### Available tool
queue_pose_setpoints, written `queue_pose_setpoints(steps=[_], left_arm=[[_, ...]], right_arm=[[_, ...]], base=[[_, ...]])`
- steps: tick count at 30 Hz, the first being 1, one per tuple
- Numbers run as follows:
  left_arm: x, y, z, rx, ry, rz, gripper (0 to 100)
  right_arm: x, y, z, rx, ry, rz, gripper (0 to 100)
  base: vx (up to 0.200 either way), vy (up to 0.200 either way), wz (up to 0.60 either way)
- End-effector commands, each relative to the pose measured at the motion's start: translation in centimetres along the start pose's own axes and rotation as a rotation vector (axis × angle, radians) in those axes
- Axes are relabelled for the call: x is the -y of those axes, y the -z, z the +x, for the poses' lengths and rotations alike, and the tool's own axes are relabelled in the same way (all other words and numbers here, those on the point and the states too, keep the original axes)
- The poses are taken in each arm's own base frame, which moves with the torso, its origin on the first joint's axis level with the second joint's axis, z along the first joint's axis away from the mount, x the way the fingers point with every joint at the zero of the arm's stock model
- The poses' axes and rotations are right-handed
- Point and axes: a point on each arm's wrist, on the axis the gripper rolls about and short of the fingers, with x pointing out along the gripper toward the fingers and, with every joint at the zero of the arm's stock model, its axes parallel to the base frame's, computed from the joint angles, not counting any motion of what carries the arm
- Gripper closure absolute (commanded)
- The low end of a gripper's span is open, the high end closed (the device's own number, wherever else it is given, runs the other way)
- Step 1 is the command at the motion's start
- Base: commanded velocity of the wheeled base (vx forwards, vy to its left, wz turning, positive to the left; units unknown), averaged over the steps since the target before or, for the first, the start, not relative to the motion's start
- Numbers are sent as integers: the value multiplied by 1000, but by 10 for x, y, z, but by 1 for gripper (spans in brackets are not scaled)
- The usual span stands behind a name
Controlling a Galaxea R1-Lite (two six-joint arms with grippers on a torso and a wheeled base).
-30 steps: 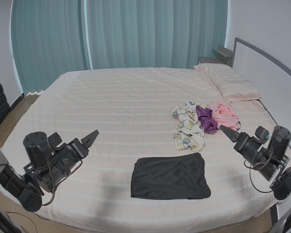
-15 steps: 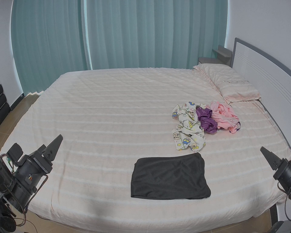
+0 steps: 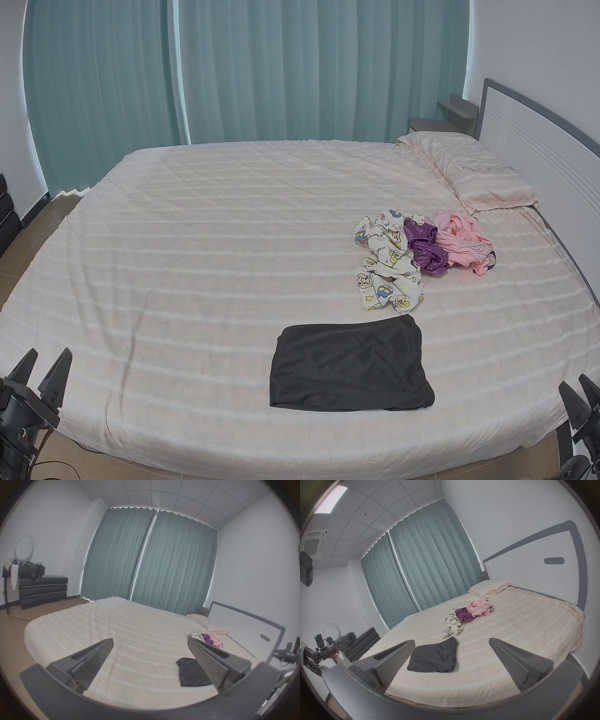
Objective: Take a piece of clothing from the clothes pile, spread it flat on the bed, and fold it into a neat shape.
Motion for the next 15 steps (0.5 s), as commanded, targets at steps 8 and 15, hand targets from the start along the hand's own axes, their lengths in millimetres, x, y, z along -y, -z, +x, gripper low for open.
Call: queue_pose_setpoints(steps=[8,15], left_arm=[[-25,19,-52,202,-166,63,0],[-27,26,-60,252,-224,85,0]], right_arm=[[8,20,-19,93,77,-150,0],[7,25,-28,143,158,-313,0]], base=[[0,0,0],[0,0,0]])
